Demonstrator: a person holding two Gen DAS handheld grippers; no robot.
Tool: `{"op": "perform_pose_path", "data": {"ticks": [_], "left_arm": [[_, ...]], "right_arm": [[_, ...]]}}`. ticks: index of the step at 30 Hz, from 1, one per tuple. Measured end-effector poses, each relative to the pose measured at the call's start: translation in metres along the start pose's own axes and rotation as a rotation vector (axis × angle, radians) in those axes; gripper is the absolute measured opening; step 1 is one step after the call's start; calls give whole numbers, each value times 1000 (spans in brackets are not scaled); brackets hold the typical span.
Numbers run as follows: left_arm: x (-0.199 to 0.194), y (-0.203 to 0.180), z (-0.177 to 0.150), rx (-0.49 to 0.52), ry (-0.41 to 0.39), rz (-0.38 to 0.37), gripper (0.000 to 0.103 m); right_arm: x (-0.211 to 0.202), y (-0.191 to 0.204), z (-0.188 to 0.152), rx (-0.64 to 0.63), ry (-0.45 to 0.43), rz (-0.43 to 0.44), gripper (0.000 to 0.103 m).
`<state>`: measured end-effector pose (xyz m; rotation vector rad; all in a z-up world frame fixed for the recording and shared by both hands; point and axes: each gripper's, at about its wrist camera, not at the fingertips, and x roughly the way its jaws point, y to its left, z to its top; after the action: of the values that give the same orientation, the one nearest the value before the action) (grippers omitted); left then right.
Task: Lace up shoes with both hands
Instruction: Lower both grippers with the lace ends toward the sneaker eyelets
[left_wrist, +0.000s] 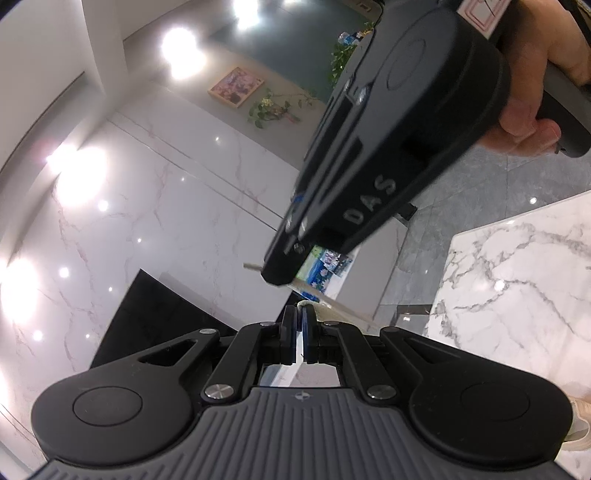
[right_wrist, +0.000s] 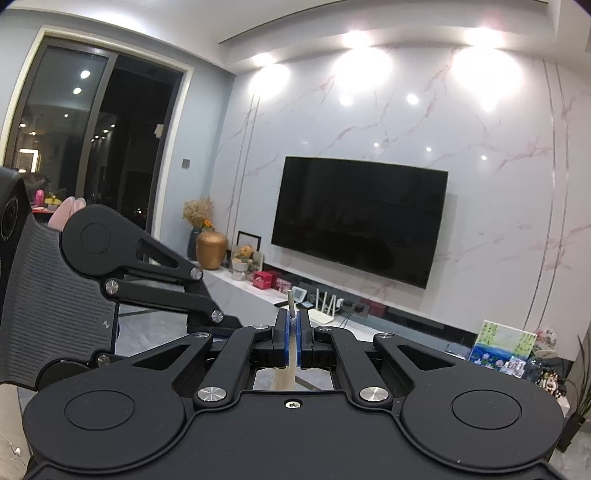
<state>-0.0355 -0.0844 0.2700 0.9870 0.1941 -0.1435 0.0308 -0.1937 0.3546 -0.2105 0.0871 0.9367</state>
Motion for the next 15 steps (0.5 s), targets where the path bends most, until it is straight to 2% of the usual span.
{"op": "perform_pose_path", "data": {"ticks": [6, 15], "left_arm": [[17, -5, -26, -26, 64, -30, 2], [49, -21, -79, -117, 176, -116, 5]], "right_arm": [[13, -16, -28, 28, 79, -20, 2], [45, -32, -99, 49, 260, -4, 2]]}}
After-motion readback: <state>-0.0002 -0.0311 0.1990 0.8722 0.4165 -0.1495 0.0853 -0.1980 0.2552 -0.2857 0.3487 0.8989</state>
